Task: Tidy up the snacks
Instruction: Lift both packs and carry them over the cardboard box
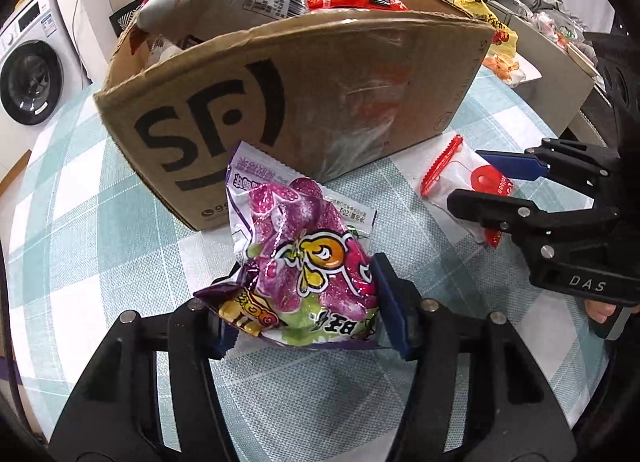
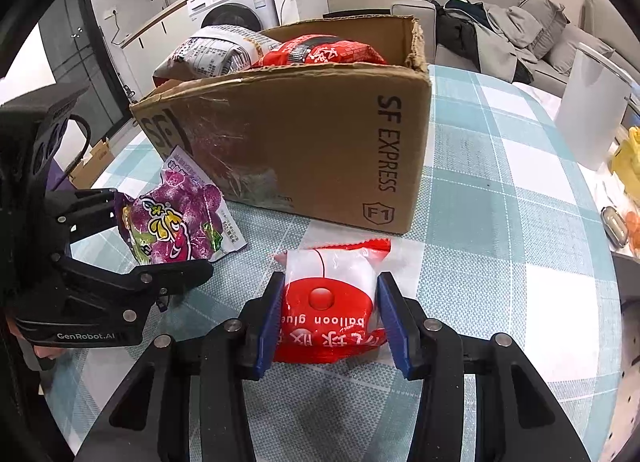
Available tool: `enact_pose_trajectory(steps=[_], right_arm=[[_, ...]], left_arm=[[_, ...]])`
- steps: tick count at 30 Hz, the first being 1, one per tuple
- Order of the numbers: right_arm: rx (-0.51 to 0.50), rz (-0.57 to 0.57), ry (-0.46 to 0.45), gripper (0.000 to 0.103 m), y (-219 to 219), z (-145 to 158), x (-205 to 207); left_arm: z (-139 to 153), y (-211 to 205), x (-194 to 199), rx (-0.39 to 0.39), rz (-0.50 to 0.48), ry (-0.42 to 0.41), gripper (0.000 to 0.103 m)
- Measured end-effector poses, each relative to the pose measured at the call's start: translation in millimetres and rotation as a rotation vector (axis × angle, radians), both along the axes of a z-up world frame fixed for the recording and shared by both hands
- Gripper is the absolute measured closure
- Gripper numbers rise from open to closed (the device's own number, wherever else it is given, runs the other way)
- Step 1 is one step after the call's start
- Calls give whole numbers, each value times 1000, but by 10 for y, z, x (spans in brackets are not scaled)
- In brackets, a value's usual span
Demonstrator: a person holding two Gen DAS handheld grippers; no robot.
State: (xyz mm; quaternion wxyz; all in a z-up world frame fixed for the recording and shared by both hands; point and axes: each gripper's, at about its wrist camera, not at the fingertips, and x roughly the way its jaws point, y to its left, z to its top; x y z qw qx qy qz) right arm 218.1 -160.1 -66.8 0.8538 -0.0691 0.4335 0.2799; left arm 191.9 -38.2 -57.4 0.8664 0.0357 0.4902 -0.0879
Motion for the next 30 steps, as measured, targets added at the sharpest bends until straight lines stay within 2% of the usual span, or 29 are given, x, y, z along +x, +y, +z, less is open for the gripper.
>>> enact_pose_trajectory(steps=[5, 13, 30], right_arm=[[0, -3, -6, 58, -7, -7, -2], [17, -12, -25, 59, -48, 59, -63], [41, -15, -87, 59, -74, 300, -340]], left_arm=[[12, 215, -83, -60, 31, -15, 48], [119, 340, -192, -136, 64, -45, 48], [592, 663, -565, -164, 98, -138, 48]])
